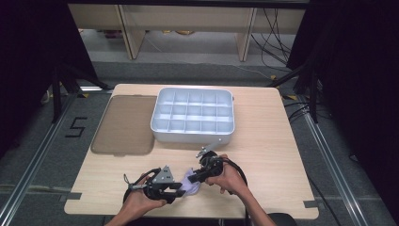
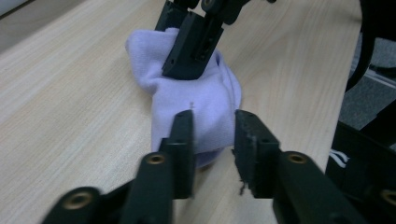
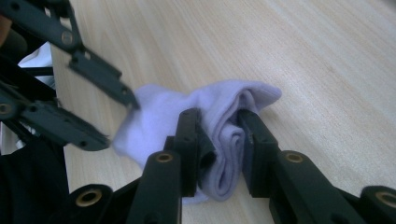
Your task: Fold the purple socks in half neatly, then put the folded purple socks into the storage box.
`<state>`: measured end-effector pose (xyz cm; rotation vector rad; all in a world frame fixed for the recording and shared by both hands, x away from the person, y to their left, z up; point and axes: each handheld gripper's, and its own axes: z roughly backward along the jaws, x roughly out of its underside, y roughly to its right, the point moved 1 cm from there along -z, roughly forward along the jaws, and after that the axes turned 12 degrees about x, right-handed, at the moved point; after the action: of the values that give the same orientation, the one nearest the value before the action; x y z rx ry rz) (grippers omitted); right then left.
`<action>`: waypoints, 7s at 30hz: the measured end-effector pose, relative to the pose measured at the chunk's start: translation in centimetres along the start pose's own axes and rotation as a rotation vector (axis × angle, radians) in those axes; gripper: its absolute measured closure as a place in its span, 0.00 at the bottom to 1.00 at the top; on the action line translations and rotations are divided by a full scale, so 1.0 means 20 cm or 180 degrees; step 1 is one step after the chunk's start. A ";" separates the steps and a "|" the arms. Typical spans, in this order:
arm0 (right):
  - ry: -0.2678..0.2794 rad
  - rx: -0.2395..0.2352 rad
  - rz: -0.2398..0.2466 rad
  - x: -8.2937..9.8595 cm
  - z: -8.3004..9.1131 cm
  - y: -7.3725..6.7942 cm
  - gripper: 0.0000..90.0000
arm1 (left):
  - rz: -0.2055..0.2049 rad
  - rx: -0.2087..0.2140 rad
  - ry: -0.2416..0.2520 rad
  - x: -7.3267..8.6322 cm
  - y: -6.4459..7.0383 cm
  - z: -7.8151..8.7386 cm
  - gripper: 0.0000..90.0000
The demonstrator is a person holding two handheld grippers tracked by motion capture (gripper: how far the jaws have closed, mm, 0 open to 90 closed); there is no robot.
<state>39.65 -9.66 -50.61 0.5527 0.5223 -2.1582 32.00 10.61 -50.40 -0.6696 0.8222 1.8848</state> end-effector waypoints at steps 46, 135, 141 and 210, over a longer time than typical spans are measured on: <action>0.0170 0.0391 0.0236 -0.02 0.18 -0.12 0.82 | 0.0513 -0.0656 0.0010 0.23 -0.13 0.29 0.26; 0.0111 0.1834 -0.0158 -0.45 0.67 0.53 0.82 | 0.0456 -0.0607 0.0113 0.21 -0.12 0.28 0.22; -0.0055 0.1870 -0.0172 -0.46 0.60 0.57 0.82 | 0.0471 -0.0606 0.0147 0.21 -0.12 0.28 0.22; -0.0595 0.1822 0.0022 -0.40 0.28 0.64 0.97 | 0.0484 -0.0585 0.0098 0.21 -0.09 0.26 0.22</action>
<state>53.27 -15.04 -43.86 0.6418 -0.2130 -2.3185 31.35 17.52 -50.81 -0.7687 0.7426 2.1105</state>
